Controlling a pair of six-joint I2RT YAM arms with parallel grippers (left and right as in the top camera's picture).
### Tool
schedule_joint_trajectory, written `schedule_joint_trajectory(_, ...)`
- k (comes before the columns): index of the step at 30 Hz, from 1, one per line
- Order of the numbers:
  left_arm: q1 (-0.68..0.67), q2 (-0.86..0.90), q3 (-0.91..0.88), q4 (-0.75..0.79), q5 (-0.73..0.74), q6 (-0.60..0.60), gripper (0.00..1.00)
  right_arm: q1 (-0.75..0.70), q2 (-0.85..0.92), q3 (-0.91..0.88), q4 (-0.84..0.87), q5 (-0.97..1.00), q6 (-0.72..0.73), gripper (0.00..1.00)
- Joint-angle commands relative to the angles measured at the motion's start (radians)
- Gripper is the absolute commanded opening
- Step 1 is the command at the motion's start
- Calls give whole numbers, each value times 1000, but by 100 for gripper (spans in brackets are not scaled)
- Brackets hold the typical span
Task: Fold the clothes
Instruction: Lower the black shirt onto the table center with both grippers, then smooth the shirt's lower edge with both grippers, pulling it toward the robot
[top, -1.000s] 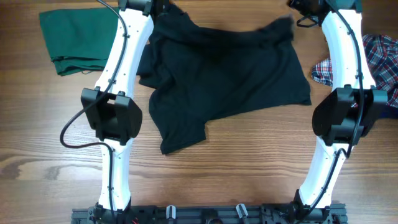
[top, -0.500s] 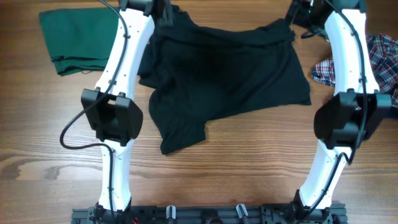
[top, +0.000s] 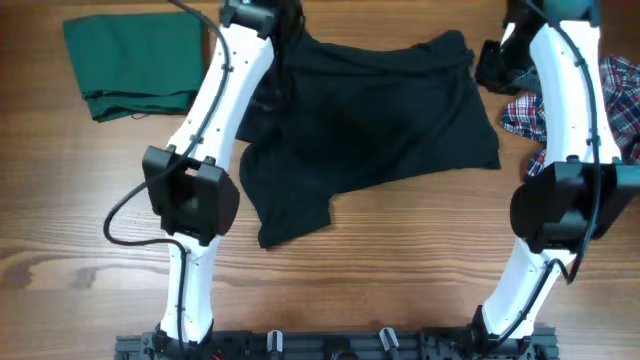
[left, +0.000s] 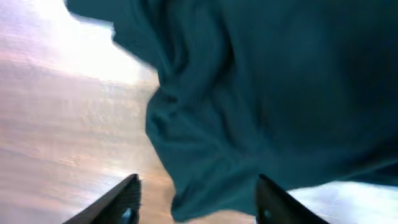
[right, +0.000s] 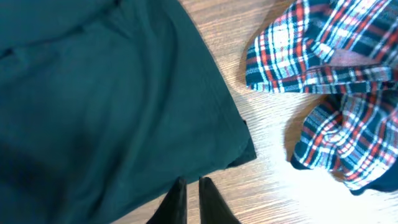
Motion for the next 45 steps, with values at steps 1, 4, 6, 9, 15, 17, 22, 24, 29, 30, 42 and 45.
schedule_joint_trajectory(1, -8, -23, -128, -4, 33, -1, 26, -3, -5, -99, 84, 6, -33, 4)
schedule_joint_trajectory(4, -8, -23, -205, 12, 34, -2, 4, -7, -5, -167, 172, -5, -51, 4)
schedule_joint_trajectory(6, -12, -23, -241, 48, 58, -1, 4, -7, -5, -209, 232, -5, -51, 4)
schedule_joint_trajectory(9, -22, -23, -291, 87, 117, 0, 4, -7, -5, -257, 288, -5, -50, 4)
schedule_joint_trajectory(15, -92, -23, -441, 122, 153, -1, 4, -8, -3, -319, 317, -5, -62, 4)
schedule_joint_trajectory(17, -117, -23, -502, 154, 153, -2, 4, -10, -3, -351, 341, -5, -69, 4)
schedule_joint_trajectory(22, -146, -23, -567, 194, 175, -28, 4, -17, -3, -422, 397, -5, -76, 4)
schedule_joint_trajectory(24, -156, -23, -577, 205, 175, -28, 4, -20, -3, -438, 418, -5, -76, 4)
schedule_joint_trajectory(29, -168, -23, -623, 281, 175, -28, 4, -21, -2, -453, 476, -5, -74, 4)
schedule_joint_trajectory(30, -169, -23, -629, 286, 175, -29, 4, -21, -2, -453, 478, -5, -73, 4)
schedule_joint_trajectory(42, -169, -23, -705, 303, 175, -27, 4, -21, -2, -607, 560, -5, -72, 4)
schedule_joint_trajectory(45, -169, -23, -707, 296, 175, -27, 4, -21, -2, -641, 570, -5, -69, 4)
